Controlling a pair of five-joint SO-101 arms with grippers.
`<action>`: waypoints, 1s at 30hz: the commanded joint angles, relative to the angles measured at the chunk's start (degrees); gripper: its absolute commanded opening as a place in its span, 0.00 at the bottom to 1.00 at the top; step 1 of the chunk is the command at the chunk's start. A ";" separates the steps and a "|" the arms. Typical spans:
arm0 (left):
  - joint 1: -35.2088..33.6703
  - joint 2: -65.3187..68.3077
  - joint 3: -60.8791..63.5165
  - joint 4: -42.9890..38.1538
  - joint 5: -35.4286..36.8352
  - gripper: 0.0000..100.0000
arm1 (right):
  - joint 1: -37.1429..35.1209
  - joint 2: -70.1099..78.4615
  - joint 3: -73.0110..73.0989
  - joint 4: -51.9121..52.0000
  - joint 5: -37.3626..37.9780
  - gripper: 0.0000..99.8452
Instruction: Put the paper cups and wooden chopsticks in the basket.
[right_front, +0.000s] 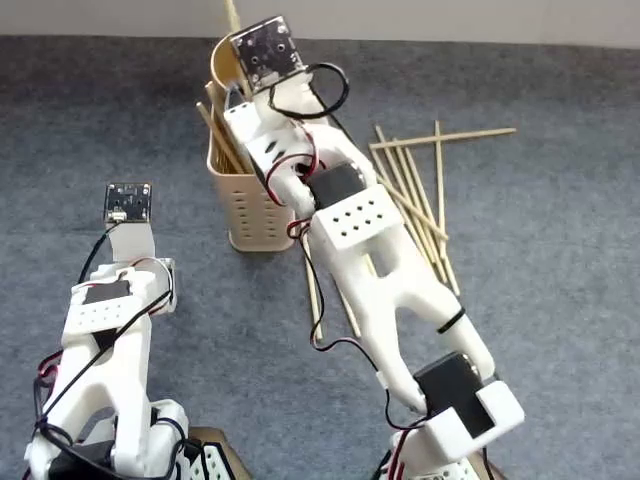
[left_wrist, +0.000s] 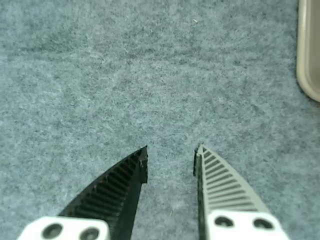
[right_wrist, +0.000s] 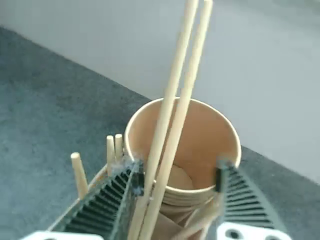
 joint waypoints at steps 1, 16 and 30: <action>1.01 -0.84 -0.22 -0.70 -0.44 0.18 | 0.84 -9.19 -2.86 8.22 10.81 0.28; 1.01 -0.84 -0.04 -0.88 -0.44 0.18 | 11.56 -29.41 -2.33 33.98 5.63 0.11; 1.10 -0.84 0.04 -0.70 -0.44 0.18 | 14.73 -14.20 32.31 26.15 6.68 0.11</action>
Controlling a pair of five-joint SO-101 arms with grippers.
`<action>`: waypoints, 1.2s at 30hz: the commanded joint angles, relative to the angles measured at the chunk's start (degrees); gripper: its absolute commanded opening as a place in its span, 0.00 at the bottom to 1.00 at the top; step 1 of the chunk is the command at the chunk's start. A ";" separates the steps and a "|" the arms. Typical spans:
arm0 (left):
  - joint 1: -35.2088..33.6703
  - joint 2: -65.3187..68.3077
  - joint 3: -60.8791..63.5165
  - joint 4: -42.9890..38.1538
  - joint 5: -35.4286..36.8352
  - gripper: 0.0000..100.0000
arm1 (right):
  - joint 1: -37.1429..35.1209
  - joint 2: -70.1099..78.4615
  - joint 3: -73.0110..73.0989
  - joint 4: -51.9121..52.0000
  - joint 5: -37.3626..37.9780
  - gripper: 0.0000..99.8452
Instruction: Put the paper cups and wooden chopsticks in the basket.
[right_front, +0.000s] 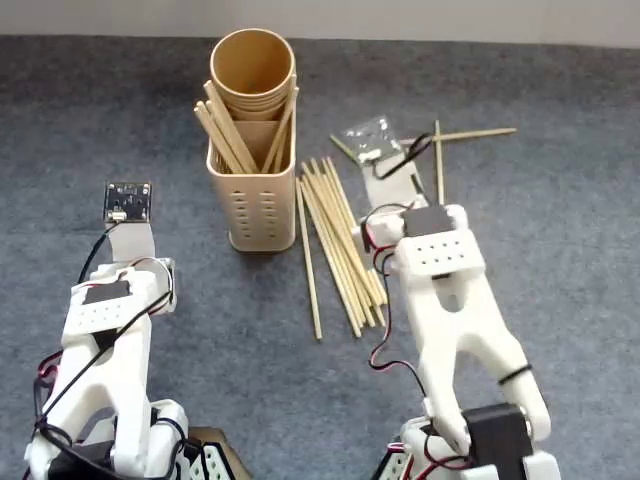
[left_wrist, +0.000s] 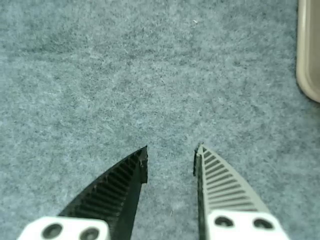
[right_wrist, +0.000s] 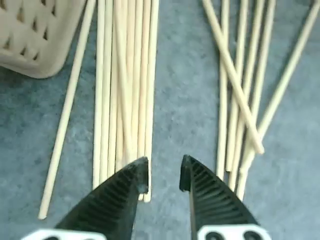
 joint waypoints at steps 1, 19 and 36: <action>1.10 -0.84 -0.04 -0.53 -0.44 0.18 | -4.09 3.47 0.66 -4.18 5.54 0.12; 1.98 -0.84 0.04 -0.53 -0.44 0.18 | -5.76 32.75 -10.24 -10.77 10.99 0.20; 2.24 -0.84 0.04 -0.53 -0.44 0.18 | 6.99 20.53 -20.35 0.48 4.57 0.01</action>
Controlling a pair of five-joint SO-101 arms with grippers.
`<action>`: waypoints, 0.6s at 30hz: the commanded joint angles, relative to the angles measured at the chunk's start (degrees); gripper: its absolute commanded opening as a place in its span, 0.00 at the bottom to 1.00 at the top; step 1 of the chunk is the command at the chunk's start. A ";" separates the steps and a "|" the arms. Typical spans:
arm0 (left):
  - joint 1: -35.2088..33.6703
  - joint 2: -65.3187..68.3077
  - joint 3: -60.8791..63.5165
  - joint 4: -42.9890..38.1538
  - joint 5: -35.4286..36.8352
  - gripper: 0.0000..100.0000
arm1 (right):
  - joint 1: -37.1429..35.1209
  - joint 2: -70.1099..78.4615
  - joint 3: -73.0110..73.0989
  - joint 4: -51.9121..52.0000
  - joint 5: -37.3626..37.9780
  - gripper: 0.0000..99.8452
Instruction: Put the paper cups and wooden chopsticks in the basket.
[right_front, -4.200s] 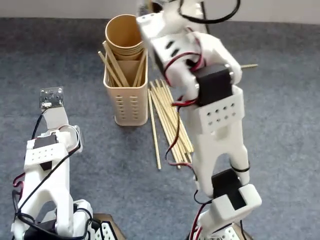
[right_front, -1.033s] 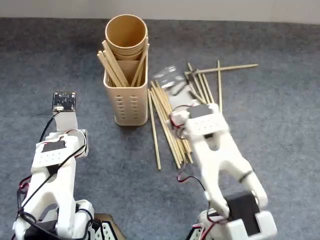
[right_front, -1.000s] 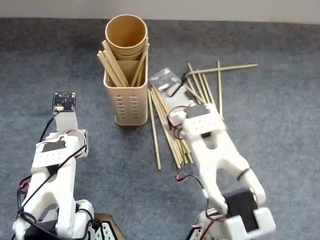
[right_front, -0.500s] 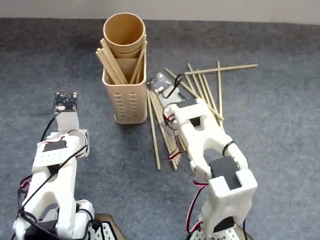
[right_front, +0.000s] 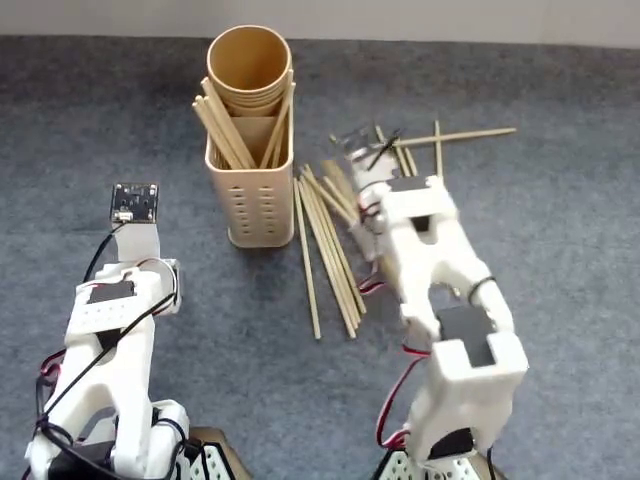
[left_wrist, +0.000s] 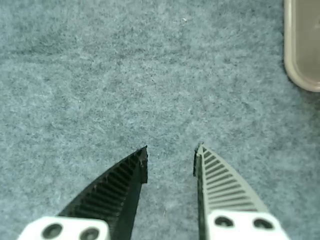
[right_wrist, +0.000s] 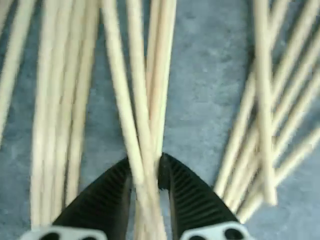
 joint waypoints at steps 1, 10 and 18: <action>0.92 -0.84 -0.22 -0.53 -0.44 0.18 | 4.18 -12.97 -3.47 3.21 -1.93 0.01; 0.92 -0.84 -0.22 -0.53 -0.44 0.18 | -3.21 -33.10 -3.47 3.82 -5.45 0.00; 0.92 -0.84 -0.22 -0.53 -0.44 0.18 | -4.88 -38.99 -3.47 -8.48 -10.02 0.00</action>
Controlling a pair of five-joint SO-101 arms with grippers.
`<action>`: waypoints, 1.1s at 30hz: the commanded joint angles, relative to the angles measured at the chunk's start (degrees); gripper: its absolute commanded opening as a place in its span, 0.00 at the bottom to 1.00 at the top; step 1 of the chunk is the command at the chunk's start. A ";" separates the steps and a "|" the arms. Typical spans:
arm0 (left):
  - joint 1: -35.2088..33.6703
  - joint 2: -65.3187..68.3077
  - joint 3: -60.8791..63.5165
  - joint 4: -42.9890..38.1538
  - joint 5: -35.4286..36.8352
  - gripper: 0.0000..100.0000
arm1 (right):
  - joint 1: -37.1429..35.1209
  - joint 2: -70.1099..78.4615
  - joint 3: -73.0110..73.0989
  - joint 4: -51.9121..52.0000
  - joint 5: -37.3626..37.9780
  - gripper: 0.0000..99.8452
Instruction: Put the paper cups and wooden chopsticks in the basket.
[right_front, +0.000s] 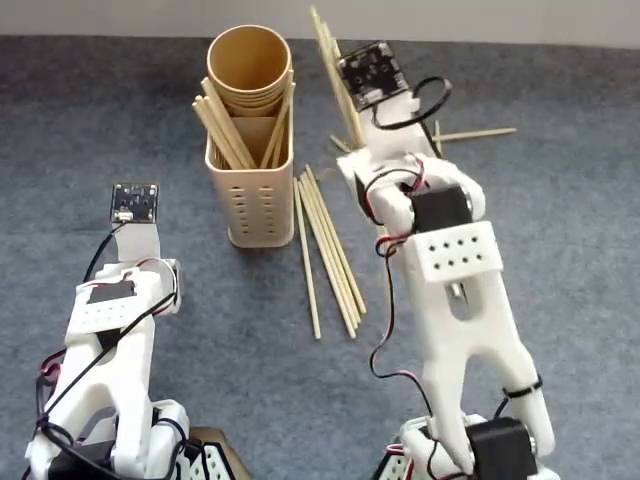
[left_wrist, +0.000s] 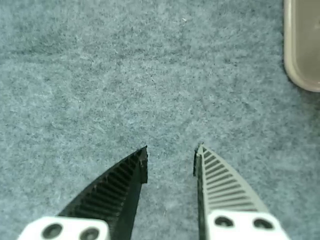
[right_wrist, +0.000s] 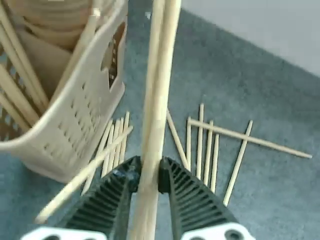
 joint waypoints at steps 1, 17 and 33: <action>0.92 -0.84 -0.22 -0.62 -0.44 0.18 | -0.48 -4.88 -2.51 -8.22 -4.04 0.00; 1.01 -0.84 0.31 -0.79 -0.44 0.18 | -12.53 -6.46 -13.76 -21.23 -4.31 0.00; 1.01 -0.84 0.31 -0.88 -0.44 0.18 | -16.13 0.04 11.12 -58.59 -13.19 0.00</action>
